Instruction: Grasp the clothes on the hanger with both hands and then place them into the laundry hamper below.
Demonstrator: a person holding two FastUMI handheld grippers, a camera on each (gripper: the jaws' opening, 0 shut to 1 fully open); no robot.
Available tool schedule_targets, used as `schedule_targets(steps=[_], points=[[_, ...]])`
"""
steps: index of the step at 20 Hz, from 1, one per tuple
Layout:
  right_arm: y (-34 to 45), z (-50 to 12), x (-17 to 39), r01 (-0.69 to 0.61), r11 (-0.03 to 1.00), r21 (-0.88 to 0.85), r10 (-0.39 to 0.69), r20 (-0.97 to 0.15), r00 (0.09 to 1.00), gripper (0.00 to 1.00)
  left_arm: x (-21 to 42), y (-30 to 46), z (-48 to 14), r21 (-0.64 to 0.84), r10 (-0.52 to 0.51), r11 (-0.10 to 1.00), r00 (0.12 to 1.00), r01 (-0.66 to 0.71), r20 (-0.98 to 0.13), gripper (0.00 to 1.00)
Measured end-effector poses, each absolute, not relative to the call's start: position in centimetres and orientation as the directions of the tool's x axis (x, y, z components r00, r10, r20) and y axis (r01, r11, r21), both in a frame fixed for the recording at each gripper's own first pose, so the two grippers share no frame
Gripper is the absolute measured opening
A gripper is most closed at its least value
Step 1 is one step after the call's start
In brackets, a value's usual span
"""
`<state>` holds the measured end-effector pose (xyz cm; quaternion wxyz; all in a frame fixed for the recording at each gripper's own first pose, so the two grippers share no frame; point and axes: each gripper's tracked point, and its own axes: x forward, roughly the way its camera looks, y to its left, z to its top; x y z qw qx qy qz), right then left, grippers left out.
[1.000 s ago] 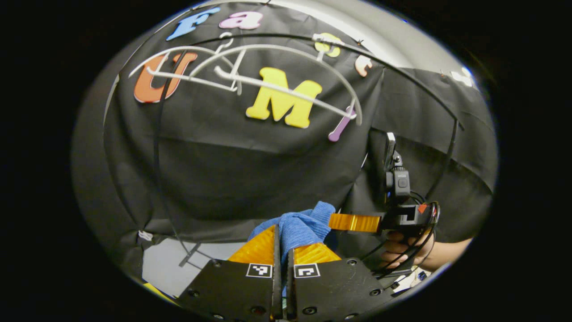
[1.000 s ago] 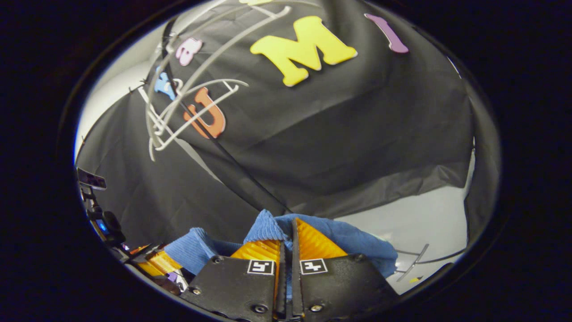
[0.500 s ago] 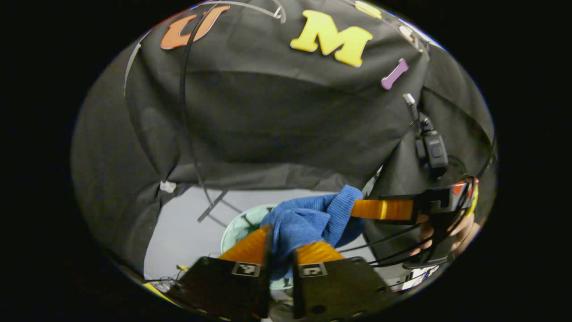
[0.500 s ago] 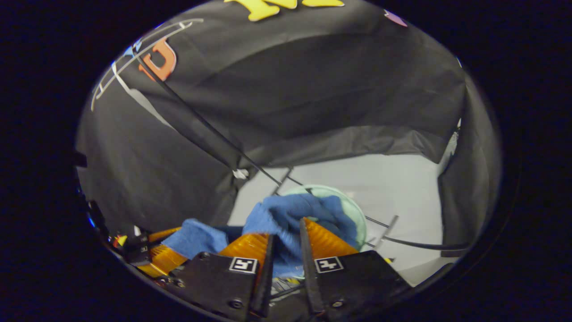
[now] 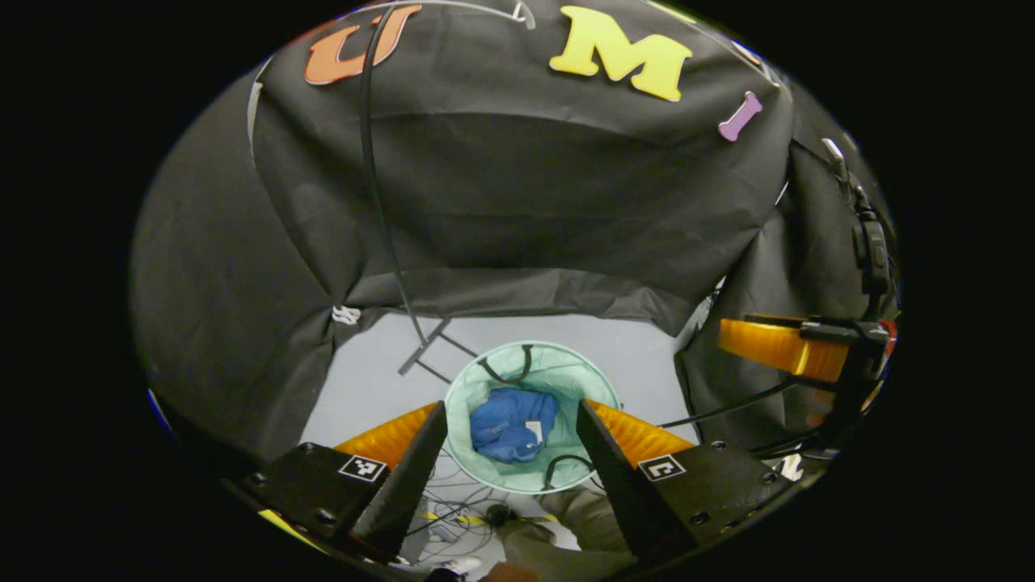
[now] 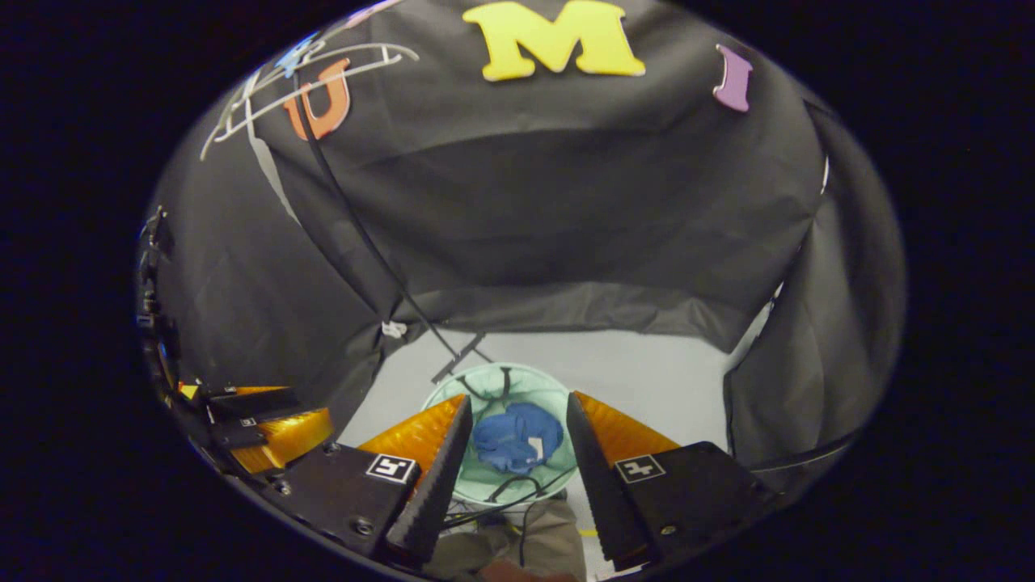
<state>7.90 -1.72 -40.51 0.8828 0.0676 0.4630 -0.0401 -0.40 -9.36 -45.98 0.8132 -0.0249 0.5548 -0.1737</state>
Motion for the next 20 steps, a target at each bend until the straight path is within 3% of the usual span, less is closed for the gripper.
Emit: schedule_targets(steps=[1,6,9,12,15,20], points=[[-1.9,-37.8,7.6,0.137,0.988,0.074,-0.027,-0.785,0.618,0.76,0.1,-9.1,-43.9,-0.22,-0.307,0.94,0.359,0.263,-0.881,1.0],[-2.2,-24.4,5.4,0.193,0.981,0.03,-0.143,-0.569,0.81,0.79,3.6,-6.4,-32.7,-0.153,-0.31,0.94,0.578,0.305,-0.755,0.97],[-2.8,-16.2,1.0,0.227,0.973,0.028,-0.191,-0.45,0.872,0.77,5.0,-5.3,-25.5,-0.148,-0.338,0.936,0.694,0.32,-0.636,1.0],[-3.4,-9.0,-2.0,0.253,0.967,0.017,-0.232,-0.342,0.91,0.74,4.7,-3.3,-19.9,-0.118,-0.328,0.942,0.791,0.314,-0.516,0.97],[-3.9,-4.2,-4.3,0.253,0.968,0.007,-0.244,-0.232,0.942,1.0,3.4,-1.9,-14.4,-0.073,-0.299,0.953,0.87,0.295,-0.391,0.98],[-3.7,3.1,-7.5,0.171,0.985,-0.001,-0.171,-0.064,0.983,1.0,-0.9,0.4,-3.9,-0.014,-0.216,0.976,0.955,0.218,-0.204,0.98]])
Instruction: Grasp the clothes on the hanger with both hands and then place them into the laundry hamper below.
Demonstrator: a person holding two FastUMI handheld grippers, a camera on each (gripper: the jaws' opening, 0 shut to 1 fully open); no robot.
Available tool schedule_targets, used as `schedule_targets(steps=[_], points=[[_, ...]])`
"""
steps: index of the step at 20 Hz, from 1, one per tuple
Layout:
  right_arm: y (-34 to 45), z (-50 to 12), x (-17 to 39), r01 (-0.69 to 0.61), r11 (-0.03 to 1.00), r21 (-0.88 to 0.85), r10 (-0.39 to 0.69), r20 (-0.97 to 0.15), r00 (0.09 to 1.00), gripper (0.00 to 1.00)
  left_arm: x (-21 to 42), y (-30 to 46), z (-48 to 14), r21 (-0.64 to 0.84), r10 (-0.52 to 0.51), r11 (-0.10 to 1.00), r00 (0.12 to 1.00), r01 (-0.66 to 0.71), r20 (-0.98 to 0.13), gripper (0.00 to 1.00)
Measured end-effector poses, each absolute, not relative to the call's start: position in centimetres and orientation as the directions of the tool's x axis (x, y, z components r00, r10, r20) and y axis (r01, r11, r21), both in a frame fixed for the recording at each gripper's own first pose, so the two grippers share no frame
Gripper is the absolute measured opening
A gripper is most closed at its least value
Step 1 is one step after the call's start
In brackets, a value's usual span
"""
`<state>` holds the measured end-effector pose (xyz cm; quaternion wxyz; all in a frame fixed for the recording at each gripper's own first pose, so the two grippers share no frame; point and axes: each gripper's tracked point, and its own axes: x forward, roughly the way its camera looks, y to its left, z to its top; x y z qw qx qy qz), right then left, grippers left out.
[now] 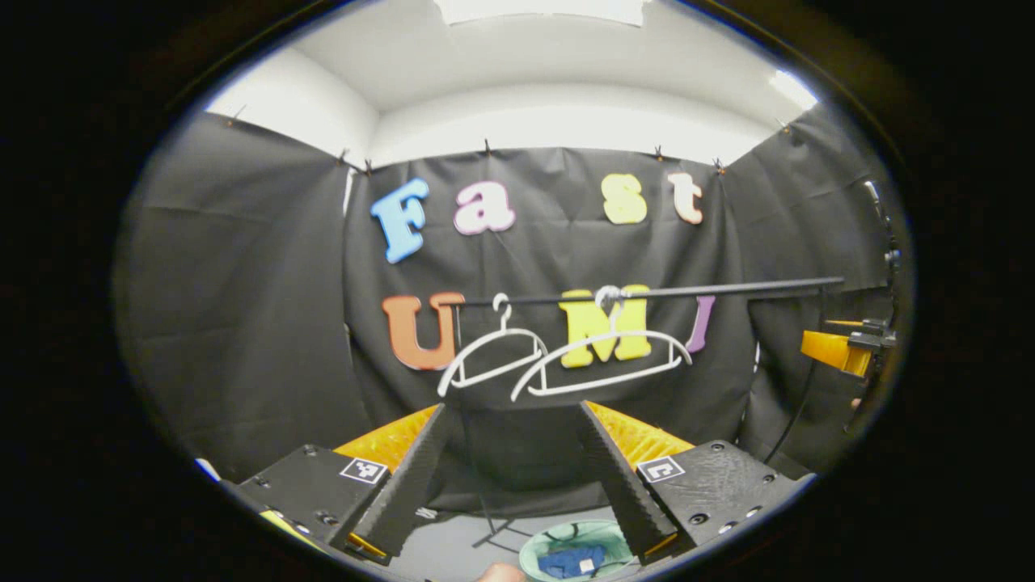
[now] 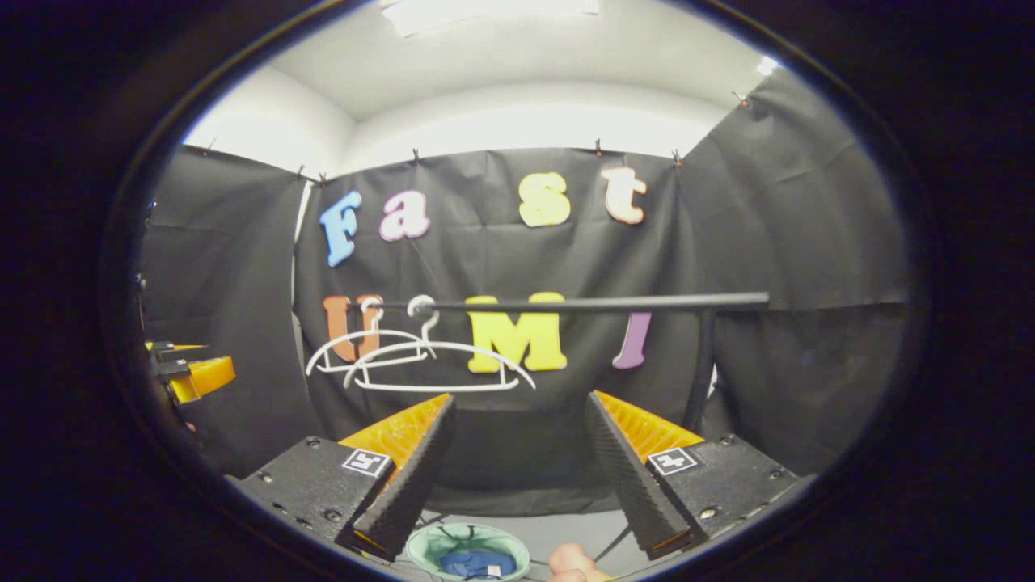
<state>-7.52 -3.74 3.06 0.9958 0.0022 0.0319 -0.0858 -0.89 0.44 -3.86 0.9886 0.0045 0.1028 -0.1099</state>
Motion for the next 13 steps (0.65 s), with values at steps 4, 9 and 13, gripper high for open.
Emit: schedule_targets(steps=[4,9,13], points=[[-5.8,6.7,-11.4,0.116,0.993,-0.004,-0.116,0.0,0.993,1.0,-4.6,0.3,2.5,-0.027,-0.171,0.985,0.981,0.169,-0.087,0.99],[-8.9,9.9,-16.1,0.08,0.997,-0.021,-0.078,0.099,0.992,0.99,-10.7,-1.1,5.3,0.024,-0.099,0.995,0.995,0.099,0.02,1.0],[-7.6,10.0,-18.2,-0.01,1.0,-0.02,0.012,0.115,0.993,0.99,-14.9,-1.3,5.6,0.011,-0.041,0.999,0.999,0.041,0.012,0.99]])
